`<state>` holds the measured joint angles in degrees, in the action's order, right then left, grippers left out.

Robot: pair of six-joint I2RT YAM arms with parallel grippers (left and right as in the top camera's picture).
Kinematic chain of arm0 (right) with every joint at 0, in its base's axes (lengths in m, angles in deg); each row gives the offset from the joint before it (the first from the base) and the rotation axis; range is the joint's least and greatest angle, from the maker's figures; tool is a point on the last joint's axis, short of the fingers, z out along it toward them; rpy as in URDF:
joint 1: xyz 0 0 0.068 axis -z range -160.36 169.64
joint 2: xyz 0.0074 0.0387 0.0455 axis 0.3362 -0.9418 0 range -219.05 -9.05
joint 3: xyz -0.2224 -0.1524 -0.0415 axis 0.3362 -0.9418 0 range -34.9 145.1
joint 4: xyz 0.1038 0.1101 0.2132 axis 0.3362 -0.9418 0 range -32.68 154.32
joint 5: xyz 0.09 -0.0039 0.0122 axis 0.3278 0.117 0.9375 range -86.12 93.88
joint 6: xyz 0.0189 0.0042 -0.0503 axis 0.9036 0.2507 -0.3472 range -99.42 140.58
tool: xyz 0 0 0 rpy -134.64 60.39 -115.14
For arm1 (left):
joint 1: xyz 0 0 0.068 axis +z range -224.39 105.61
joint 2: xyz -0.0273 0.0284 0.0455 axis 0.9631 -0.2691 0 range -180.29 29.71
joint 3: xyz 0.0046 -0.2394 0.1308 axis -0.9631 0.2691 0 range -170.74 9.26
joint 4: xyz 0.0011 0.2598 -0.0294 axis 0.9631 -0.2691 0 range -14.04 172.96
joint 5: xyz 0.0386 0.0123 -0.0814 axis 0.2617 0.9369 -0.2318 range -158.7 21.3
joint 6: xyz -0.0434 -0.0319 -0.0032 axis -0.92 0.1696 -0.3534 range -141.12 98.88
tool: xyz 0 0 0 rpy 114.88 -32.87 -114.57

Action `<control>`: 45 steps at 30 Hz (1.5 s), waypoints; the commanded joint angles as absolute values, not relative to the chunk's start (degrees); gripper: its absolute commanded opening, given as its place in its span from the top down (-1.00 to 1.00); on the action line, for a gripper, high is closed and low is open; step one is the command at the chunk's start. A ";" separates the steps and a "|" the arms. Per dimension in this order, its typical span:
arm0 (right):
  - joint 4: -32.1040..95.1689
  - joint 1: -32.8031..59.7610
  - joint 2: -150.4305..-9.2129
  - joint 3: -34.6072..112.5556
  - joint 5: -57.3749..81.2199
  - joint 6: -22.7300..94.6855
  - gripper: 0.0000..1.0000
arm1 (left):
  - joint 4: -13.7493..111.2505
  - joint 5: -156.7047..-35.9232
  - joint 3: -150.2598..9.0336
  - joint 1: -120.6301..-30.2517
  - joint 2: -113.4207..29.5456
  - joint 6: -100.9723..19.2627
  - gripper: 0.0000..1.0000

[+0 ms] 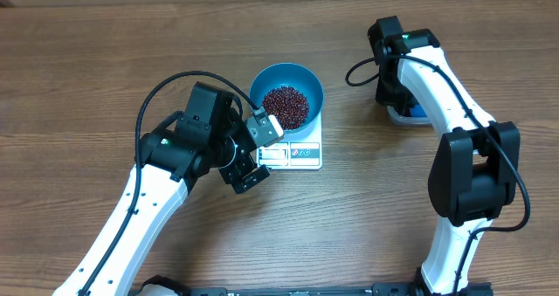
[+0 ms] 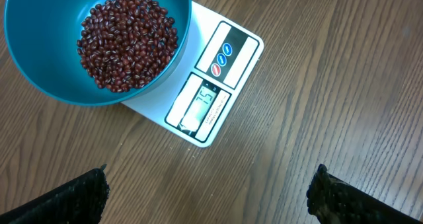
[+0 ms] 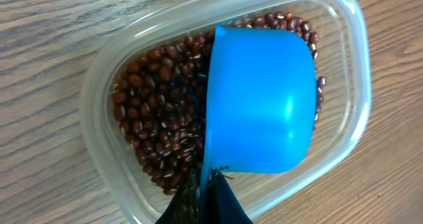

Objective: Scoop item into bowl and weigh 150g on scale
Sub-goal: 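Lower the scoop into the red beans with the right gripper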

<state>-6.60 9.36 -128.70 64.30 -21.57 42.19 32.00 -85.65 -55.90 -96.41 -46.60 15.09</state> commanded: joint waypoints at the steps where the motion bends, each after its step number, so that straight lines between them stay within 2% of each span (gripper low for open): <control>1: -6.44 9.45 -128.68 63.31 -16.35 41.57 0.92 | 32.22 -86.11 -55.60 -96.26 -46.91 16.16 -0.99; 26: -5.83 12.07 -123.66 66.87 -9.51 41.55 0.92 | 32.22 -86.13 -55.60 -96.43 -46.91 16.18 -0.99; 45: -6.25 22.78 -123.35 66.87 11.69 39.58 0.92 | 32.22 -86.11 -55.60 -96.48 -46.91 16.16 -0.99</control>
<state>-5.98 21.95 -124.62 65.50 5.33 40.79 32.00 -85.65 -55.90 -96.41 -46.60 15.09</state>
